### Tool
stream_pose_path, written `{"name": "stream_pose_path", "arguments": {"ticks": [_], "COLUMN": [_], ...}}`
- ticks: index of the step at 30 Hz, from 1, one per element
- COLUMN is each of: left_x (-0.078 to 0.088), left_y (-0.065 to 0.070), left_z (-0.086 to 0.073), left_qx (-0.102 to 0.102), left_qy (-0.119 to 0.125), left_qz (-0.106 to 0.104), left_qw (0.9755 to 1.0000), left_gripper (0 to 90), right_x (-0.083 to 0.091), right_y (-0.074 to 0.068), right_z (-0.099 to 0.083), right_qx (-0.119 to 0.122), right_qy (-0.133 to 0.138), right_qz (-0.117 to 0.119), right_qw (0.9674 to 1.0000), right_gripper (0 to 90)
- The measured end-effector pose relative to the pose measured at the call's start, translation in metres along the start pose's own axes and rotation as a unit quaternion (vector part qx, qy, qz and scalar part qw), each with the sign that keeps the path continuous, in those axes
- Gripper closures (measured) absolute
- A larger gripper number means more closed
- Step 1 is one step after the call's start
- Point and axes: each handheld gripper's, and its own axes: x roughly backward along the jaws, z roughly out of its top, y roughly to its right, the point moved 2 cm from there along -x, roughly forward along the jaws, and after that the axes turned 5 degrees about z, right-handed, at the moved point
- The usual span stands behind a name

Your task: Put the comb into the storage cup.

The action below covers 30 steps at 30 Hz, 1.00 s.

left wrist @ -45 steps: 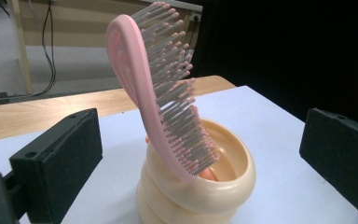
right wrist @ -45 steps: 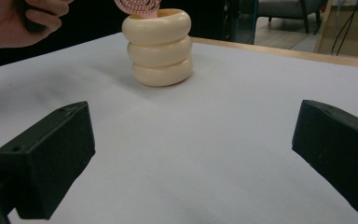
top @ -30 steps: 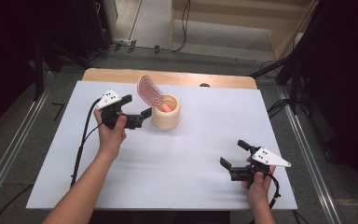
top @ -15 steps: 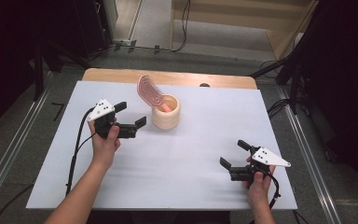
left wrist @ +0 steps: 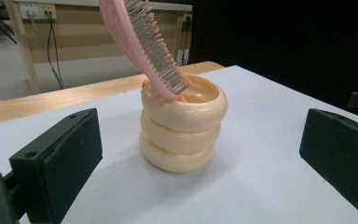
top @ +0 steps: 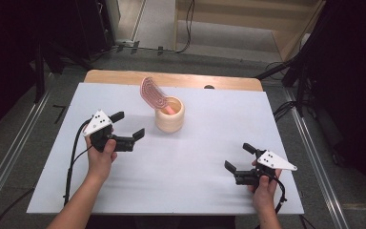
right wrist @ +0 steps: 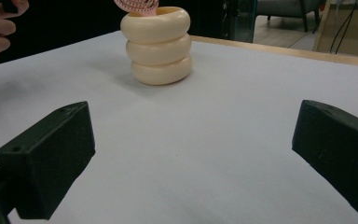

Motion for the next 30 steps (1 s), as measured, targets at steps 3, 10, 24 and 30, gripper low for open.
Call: {"name": "stream_pose_path", "arguments": {"ticks": [3,10,24,30], "left_x": [0.005,0.014,0.035,0.046], "left_y": [0.001,0.002,0.001,0.000], "left_z": [-0.003,-0.008,-0.027,-0.034], "left_qx": [-0.003,-0.006,-0.016,-0.015], "left_qy": [0.001,0.002,-0.004,-0.001], "left_qz": [0.001,0.002,0.011,0.018], "left_qw": [1.0000,1.0000,0.9998,0.9997], "left_gripper": [0.0,0.0,0.0,0.0], "right_x": [0.000,0.000,0.000,0.000], "right_y": [0.000,0.000,0.000,0.000], "right_z": [0.000,0.000,0.000,0.000], "right_qx": [0.000,0.000,0.000,0.000], "right_qy": [0.000,0.000,0.000,0.000], "right_qz": [0.000,0.000,-0.001,-0.002], "right_qw": [1.0000,1.0000,1.0000,1.0000], "right_gripper": [0.0,0.0,0.0,0.0]}}
